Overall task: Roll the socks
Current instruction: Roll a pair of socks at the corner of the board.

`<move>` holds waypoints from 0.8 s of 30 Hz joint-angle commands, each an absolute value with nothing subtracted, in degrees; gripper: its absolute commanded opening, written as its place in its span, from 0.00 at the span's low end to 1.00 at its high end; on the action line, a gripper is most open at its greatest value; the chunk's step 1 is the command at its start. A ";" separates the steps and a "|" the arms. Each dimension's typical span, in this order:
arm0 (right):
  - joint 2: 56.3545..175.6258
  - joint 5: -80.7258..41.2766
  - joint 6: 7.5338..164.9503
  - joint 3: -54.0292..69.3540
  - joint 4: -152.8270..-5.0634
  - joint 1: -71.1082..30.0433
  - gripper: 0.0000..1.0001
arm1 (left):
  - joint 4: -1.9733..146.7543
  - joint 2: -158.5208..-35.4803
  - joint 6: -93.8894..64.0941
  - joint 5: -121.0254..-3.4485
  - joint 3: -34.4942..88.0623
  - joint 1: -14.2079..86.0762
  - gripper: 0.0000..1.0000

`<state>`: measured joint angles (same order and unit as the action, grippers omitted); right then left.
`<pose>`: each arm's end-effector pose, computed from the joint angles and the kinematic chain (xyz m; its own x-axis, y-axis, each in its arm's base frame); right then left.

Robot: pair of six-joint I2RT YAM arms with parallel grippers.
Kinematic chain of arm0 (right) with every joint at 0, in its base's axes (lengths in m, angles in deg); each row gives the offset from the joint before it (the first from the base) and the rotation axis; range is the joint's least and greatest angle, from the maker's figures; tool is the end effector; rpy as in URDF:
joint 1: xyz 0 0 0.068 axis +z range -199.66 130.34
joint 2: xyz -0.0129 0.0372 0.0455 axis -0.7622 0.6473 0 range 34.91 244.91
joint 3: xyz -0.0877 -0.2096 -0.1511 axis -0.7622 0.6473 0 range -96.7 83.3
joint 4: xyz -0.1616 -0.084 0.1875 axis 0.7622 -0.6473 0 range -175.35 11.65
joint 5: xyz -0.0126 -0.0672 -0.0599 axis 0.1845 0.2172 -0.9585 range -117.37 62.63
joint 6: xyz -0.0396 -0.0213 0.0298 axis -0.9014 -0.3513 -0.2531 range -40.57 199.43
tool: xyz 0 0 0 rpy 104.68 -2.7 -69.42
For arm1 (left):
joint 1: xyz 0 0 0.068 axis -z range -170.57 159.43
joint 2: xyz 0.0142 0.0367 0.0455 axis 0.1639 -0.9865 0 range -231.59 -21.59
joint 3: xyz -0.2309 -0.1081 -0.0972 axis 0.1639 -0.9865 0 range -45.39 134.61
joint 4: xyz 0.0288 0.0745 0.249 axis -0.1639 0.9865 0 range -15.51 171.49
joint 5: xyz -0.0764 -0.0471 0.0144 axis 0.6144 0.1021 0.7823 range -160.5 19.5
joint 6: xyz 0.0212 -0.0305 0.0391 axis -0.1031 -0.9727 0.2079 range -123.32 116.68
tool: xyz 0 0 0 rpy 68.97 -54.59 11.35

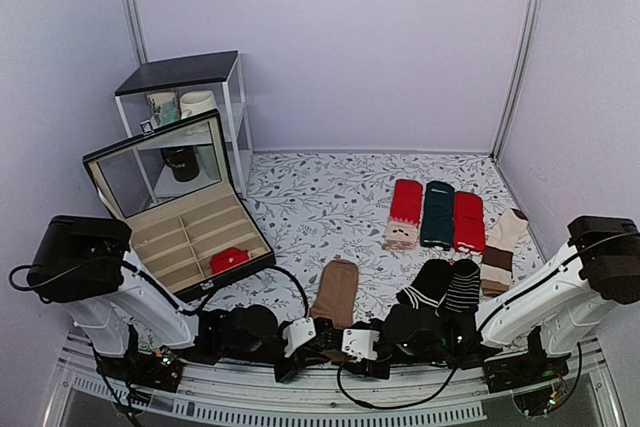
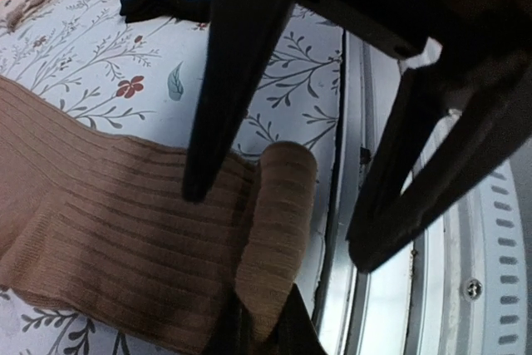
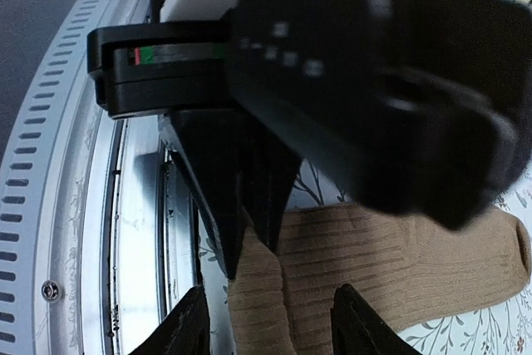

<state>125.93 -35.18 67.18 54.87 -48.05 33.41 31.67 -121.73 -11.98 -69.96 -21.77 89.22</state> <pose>0.0390 0.2804 0.1293 0.1427 -0.5678 -0.8107 -0.9612 0.1159 -0.2503 0.0480 -0.2688 0.0883 -0.2456 0.5143 -0.8217 0.9595 0.2498 -0.1304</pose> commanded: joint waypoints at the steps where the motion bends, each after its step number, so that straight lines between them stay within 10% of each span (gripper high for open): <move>1: 130.53 -38.91 64.77 52.11 -53.64 34.97 0.51 | 42.11 -125.22 -13.51 -66.21 -23.14 88.17 0.00; 24: 127.38 -39.80 70.25 53.51 -55.92 35.08 0.26 | 41.10 -126.47 -13.69 -65.20 -23.07 87.41 0.00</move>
<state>129.04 -40.12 69.32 54.43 -53.55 35.05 29.92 -122.89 -13.06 -66.88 -21.59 87.98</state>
